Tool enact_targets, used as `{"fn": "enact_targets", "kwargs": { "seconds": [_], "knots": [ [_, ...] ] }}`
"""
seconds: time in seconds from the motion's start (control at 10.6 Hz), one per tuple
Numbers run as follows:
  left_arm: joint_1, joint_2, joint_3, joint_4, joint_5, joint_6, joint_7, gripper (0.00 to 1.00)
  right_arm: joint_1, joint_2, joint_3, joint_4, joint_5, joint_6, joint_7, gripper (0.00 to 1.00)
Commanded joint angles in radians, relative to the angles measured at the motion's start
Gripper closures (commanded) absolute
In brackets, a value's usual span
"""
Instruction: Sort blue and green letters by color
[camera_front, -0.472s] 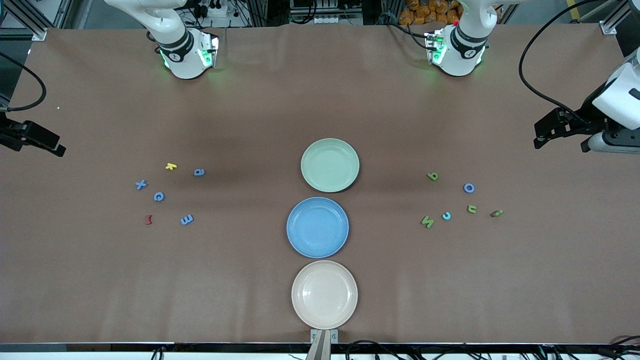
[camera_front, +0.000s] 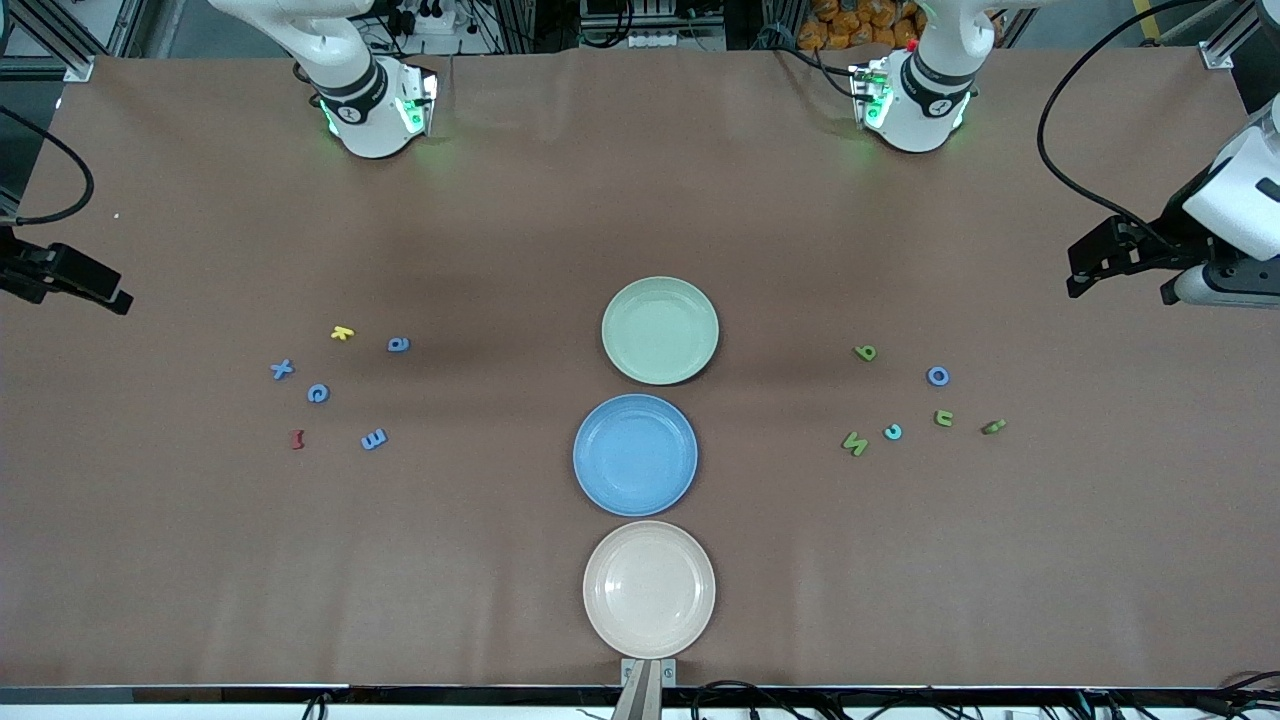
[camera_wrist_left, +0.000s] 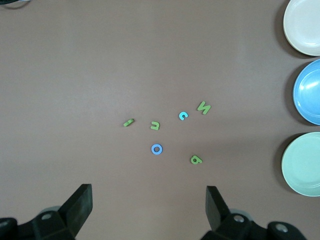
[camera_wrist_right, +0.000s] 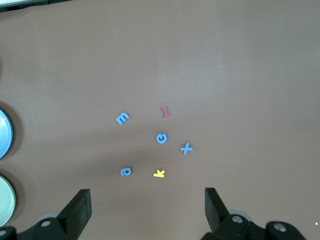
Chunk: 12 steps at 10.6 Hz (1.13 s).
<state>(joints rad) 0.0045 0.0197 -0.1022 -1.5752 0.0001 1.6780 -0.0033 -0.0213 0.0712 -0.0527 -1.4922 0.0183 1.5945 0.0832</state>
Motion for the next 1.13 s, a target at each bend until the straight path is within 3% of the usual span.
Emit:
{"fn": "enact_targets", "kwargs": {
  "seconds": [0.0,0.19,0.57,0.76,1.04],
  "knots": [
    [0.012,0.000,0.003,-0.034,-0.020,0.002,0.019,0.00,0.008,0.004,-0.002,-0.003,-0.017,0.009,0.001,0.00],
    [0.015,0.005,0.003,-0.093,-0.019,0.040,0.022,0.00,0.008,0.009,-0.002,-0.005,-0.017,0.025,0.004,0.00],
    [0.008,-0.006,-0.037,-0.334,-0.017,0.263,0.022,0.00,0.018,0.067,-0.001,-0.010,-0.005,0.099,0.000,0.00],
    [0.006,0.008,-0.056,-0.438,-0.019,0.372,-0.041,0.00,0.053,0.079,-0.001,-0.145,-0.003,0.279,0.010,0.00],
    [-0.012,0.074,-0.060,-0.488,-0.026,0.407,-0.289,0.02,0.075,0.110,0.026,-0.327,0.002,0.467,0.012,0.00]
  ]
}}
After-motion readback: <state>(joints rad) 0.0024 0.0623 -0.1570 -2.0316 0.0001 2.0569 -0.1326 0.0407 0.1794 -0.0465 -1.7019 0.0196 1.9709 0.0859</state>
